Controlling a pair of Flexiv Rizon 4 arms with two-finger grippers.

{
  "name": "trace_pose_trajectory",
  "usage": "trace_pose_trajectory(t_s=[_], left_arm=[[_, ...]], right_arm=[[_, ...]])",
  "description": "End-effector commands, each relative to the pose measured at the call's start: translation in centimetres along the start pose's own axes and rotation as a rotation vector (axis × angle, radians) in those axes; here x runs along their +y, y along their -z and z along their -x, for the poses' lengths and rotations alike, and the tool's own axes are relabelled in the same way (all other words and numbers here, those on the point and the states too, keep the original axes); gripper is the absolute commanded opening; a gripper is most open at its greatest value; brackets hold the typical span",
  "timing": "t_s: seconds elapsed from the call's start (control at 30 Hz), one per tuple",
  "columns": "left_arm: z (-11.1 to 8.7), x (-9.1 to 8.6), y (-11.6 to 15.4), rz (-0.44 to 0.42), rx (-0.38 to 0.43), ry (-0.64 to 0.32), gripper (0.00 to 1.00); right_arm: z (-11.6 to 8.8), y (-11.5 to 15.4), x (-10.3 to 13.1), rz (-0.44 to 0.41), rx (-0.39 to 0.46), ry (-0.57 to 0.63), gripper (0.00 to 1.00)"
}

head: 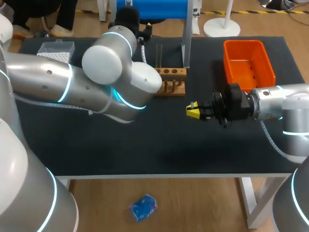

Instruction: Invert the test tube, pick up the pipette, mount the tip to pipette, aspirate from beaker and dispense into the tube, eject the tip, return the pipette, and cap with the stopper.

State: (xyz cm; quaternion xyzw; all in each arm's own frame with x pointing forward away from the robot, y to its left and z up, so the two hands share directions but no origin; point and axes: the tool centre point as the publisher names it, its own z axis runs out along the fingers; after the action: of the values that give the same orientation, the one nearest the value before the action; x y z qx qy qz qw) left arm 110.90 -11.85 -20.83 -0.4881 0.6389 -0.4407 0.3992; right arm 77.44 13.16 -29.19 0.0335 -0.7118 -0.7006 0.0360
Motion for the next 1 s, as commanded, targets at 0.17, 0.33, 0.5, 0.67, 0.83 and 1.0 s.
trace_pose_trajectory(t_s=[0.17, 0.33, 0.5, 0.67, 0.83, 1.0], left_arm=[[-0.4, 0.3, -0.4, -0.009, -0.048, 0.001, 1.0], [-0.4, 0.3, -0.4, -0.009, -0.048, 0.001, 1.0], [0.2, 0.7, -1.7, -0.013, -0.016, 0.023, 1.0], [1.0, 0.7, -2.7, -0.021, -0.023, 0.022, 1.0], [1.8, 0.9, -3.7, -0.019, -0.03, 0.028, 1.0], [2.5, 0.8, -4.7, -0.022, -0.022, 0.038, 1.0]], right_arm=[[-0.1, 0.0, 0.1, -0.002, -0.002, 0.0, 0.0], [-0.1, 0.0, 0.1, -0.002, -0.002, 0.0, 0.0], [-0.1, 0.0, 0.1, -0.002, -0.002, 0.0, 0.0], [-0.1, 0.0, 0.1, -0.002, -0.002, 0.0, 0.0], [-0.1, 0.0, 0.1, -0.002, -0.002, 0.0, 0.0], [-0.1, 0.0, 0.1, -0.002, -0.002, 0.0, 0.0]])
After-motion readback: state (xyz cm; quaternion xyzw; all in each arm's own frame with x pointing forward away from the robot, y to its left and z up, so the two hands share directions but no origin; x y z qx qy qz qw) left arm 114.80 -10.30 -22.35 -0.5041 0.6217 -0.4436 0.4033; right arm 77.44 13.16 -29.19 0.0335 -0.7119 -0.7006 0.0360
